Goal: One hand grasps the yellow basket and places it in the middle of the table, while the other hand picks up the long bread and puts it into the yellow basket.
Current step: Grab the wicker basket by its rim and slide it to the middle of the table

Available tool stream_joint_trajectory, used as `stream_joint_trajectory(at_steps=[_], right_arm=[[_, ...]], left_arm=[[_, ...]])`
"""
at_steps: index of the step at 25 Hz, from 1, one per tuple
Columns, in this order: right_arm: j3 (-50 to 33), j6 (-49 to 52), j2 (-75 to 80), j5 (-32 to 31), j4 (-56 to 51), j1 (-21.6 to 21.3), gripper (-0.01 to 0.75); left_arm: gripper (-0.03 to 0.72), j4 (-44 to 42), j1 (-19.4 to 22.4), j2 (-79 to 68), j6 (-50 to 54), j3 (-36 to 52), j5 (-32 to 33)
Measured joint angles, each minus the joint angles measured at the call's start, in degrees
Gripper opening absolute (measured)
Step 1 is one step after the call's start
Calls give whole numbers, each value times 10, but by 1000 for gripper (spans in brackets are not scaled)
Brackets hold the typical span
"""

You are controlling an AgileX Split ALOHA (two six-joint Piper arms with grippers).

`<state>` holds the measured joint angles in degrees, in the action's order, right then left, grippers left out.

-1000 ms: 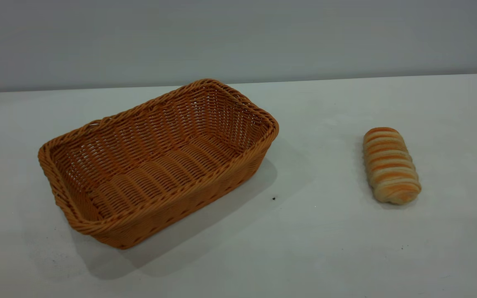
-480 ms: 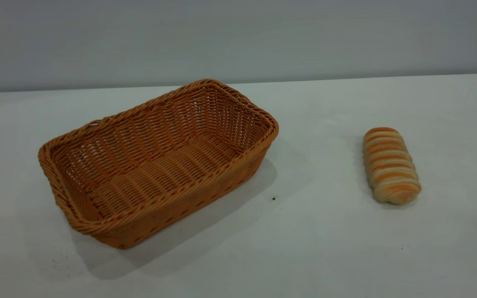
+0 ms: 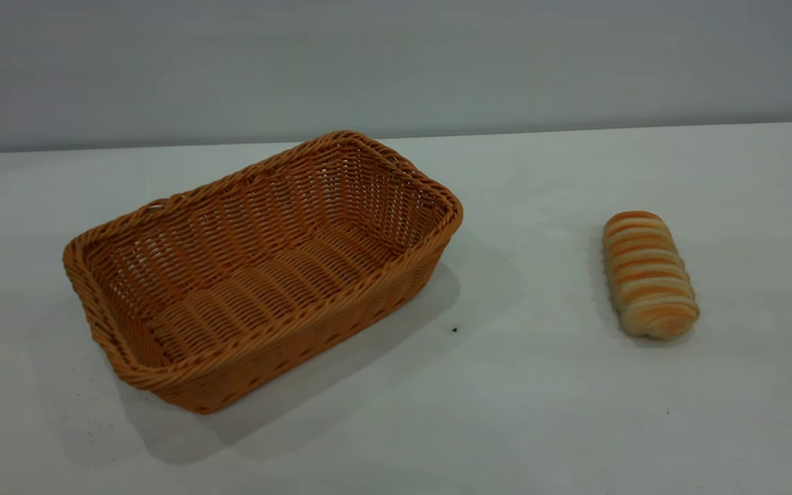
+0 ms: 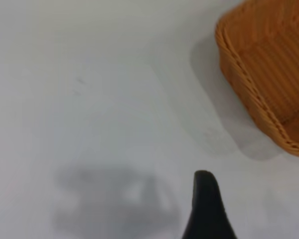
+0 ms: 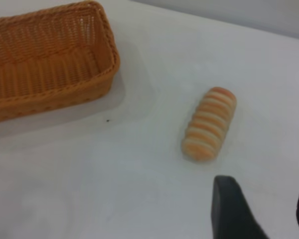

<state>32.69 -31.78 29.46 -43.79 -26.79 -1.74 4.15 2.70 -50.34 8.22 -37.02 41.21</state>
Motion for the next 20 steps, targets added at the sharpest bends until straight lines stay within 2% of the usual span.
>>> stream_joint_trajectory(at_steps=[5, 10, 13, 20], right_arm=[[0, -27, 39, 34, -16, 0, 361], [0, -33, 42, 42, -17, 0, 361], [0, -33, 42, 44, -17, 0, 361], [0, -35, 42, 44, -18, 0, 360]], left_arm=[[552, 66, -2, -191, -8, -5, -103], [552, 100, -61, -351, -11, -59, -165], [552, 104, -90, -414, 2, -89, -186], [552, 107, -97, -488, 72, -99, -211]])
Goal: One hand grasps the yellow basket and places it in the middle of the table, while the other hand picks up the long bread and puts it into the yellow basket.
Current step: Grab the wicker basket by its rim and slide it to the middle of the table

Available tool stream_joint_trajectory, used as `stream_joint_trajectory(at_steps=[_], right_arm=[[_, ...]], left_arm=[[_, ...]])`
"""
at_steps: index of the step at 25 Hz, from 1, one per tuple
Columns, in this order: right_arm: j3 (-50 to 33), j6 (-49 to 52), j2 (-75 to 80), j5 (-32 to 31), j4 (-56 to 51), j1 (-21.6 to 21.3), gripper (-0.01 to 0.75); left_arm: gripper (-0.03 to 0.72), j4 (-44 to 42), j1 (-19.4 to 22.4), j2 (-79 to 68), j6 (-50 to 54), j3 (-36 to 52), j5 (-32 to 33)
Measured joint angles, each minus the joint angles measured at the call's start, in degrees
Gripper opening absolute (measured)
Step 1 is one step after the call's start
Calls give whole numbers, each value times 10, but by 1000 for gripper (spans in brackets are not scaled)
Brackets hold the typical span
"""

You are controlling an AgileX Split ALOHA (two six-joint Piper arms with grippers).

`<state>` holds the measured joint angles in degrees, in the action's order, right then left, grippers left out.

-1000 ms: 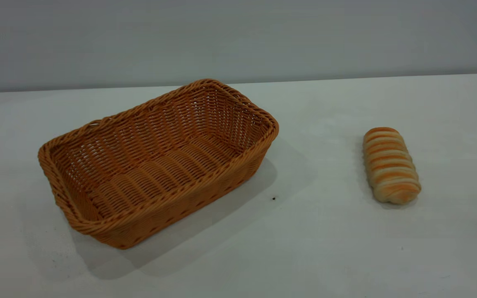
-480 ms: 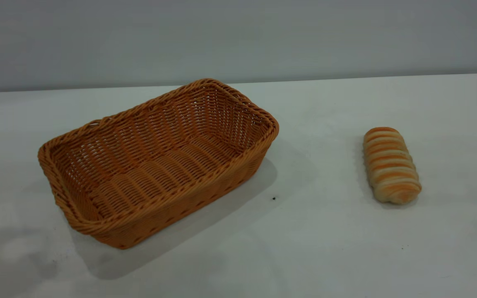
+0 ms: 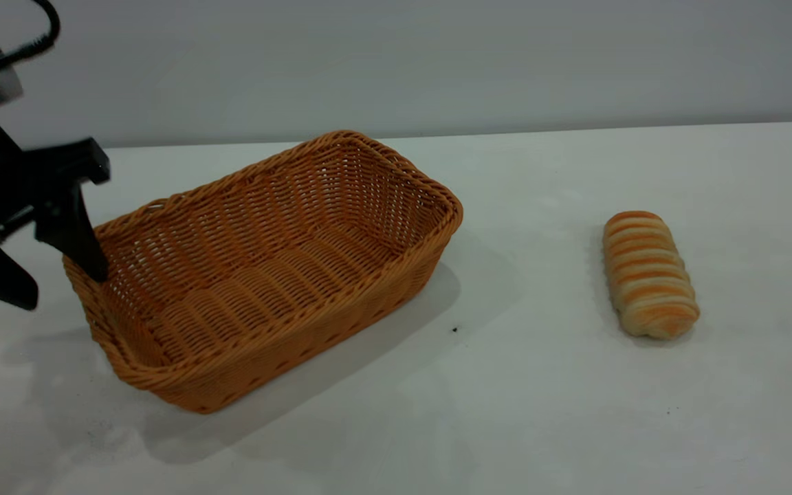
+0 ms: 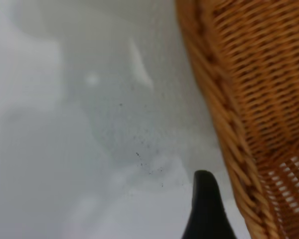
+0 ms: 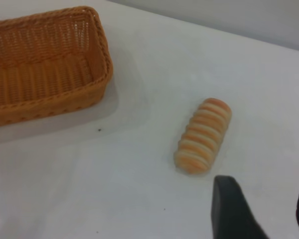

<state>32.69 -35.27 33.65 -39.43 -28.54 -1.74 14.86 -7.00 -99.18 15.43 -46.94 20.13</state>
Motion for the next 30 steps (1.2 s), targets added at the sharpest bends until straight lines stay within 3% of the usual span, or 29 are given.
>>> stream_joint_trajectory(at_steps=[5, 10, 30], right_arm=[[0, 0, 0, 0, -1, 0, 360], [0, 0, 0, 0, -1, 0, 360], [0, 0, 0, -4, -1, 0, 360]], left_arm=[[552, 1, -29, -29, 55, 0, -45], [552, 1, -46, -46, 68, -1, -51], [528, -9, -47, -17, 82, -3, 11]])
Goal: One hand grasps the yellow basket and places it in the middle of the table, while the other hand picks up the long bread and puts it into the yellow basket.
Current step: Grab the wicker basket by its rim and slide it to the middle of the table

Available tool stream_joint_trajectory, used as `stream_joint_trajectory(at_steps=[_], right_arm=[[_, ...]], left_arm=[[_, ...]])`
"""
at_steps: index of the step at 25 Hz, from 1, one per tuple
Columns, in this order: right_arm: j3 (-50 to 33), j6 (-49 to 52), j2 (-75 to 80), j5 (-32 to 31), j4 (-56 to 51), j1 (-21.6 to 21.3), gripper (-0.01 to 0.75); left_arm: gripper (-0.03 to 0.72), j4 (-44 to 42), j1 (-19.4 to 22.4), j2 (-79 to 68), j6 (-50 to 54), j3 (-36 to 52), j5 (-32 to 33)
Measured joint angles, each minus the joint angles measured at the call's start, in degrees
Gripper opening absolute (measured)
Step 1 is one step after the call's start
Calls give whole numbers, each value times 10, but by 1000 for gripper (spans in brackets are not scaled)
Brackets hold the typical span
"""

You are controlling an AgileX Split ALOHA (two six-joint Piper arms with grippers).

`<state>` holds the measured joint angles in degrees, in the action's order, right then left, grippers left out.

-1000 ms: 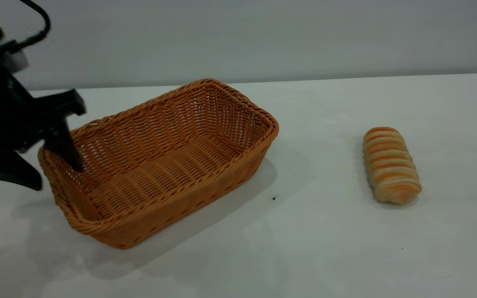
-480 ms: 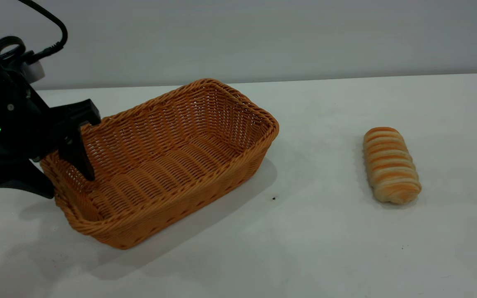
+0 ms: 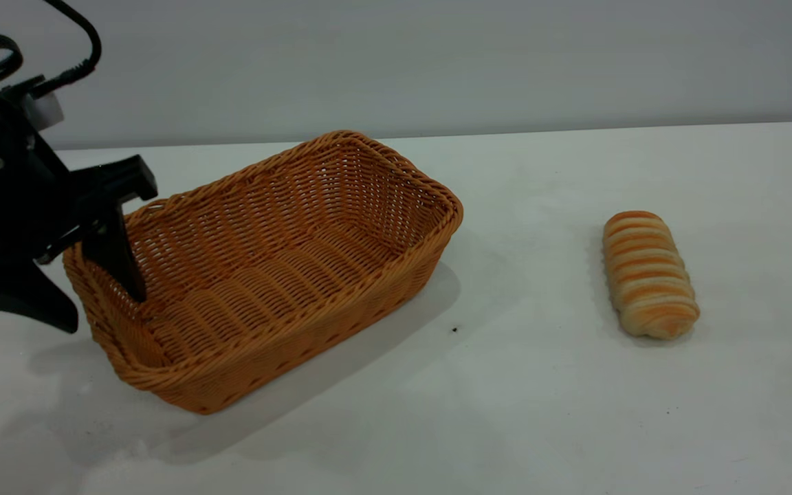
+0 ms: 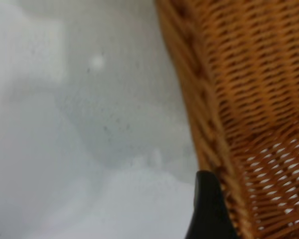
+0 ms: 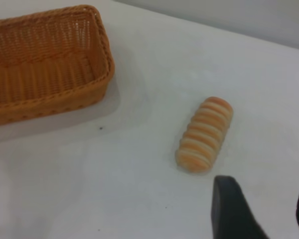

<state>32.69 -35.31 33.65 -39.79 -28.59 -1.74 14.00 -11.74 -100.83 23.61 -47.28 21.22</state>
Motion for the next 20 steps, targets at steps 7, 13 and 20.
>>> stream_joint_trajectory(at_steps=[7, 13, 20], right_arm=[[0, 0, 0, 0, -2, 0, 360], [0, 0, 0, 0, -2, 0, 360], [0, 0, 0, -2, -2, 0, 360]], left_arm=[[503, -16, 0, 0, 0, 0, 5], [503, -34, 0, -7, 12, 5, 2], [503, -6, 0, -61, 16, 5, -61]])
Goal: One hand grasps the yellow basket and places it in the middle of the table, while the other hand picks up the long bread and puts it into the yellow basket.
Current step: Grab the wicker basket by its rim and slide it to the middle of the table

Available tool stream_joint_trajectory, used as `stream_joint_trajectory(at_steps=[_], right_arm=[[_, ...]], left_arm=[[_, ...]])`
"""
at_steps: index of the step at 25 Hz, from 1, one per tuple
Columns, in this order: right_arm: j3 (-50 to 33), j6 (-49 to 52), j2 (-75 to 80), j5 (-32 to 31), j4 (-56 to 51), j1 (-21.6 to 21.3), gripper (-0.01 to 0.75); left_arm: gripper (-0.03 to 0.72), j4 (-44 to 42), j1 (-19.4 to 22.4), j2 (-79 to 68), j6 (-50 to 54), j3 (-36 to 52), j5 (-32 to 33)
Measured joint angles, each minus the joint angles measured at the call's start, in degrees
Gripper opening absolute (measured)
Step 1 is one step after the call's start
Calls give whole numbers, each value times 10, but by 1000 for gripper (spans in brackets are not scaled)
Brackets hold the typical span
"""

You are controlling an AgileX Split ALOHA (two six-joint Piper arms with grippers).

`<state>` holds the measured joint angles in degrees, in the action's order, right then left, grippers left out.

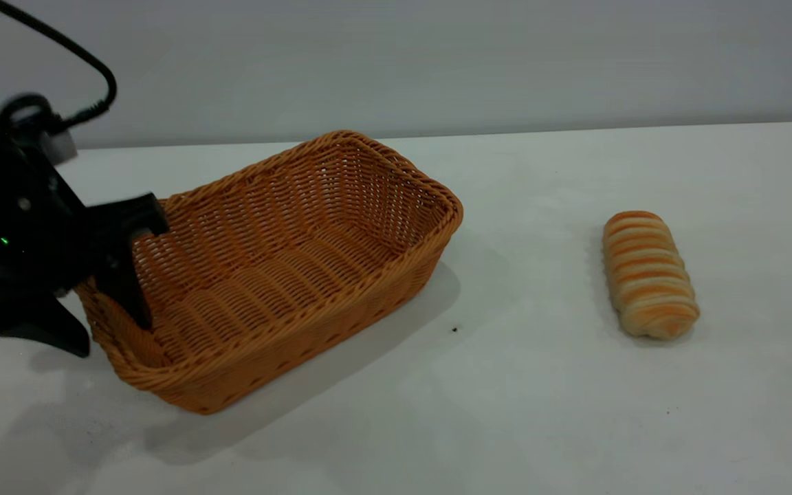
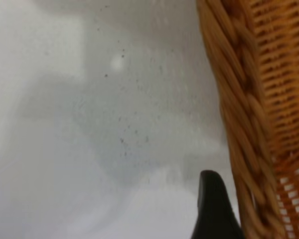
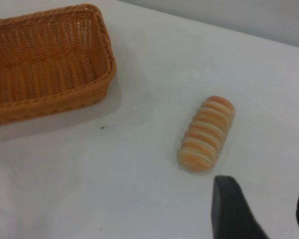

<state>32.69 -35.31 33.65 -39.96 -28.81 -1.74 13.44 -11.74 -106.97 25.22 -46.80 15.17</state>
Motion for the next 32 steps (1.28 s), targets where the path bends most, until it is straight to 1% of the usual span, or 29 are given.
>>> stream_joint_trajectory(at_steps=[6, 8, 10, 11, 13, 14, 21, 24, 28, 32], right_arm=[[0, 0, 0, -1, 0, 0, 360], [0, 0, 0, -1, 0, 0, 360], [0, 0, 0, -1, 0, 0, 360], [0, 0, 0, -1, 0, 0, 360], [0, 0, 0, -1, 0, 0, 360], [0, 0, 0, -1, 0, 0, 360], [0, 0, 0, -1, 0, 0, 360], [0, 0, 0, -1, 1, 0, 360], [0, 0, 0, -2, 1, 0, 360], [0, 0, 0, -2, 1, 0, 360]], left_arm=[[496, 18, 0, -60, 2, 0, -71], [456, 19, 0, -68, 2, 0, -94], [370, 20, 0, -70, 3, 0, -111], [300, 20, 0, -70, 3, 0, -114], [133, 26, 0, -70, 11, 0, -119], [96, 30, 1, -70, 14, 0, -124], [99, 26, -1, -71, 19, -3, -114], [99, 17, -1, -72, 7, -28, -87], [99, 7, -1, -76, -68, -87, -30], [99, 4, -1, -88, -175, -155, 45]])
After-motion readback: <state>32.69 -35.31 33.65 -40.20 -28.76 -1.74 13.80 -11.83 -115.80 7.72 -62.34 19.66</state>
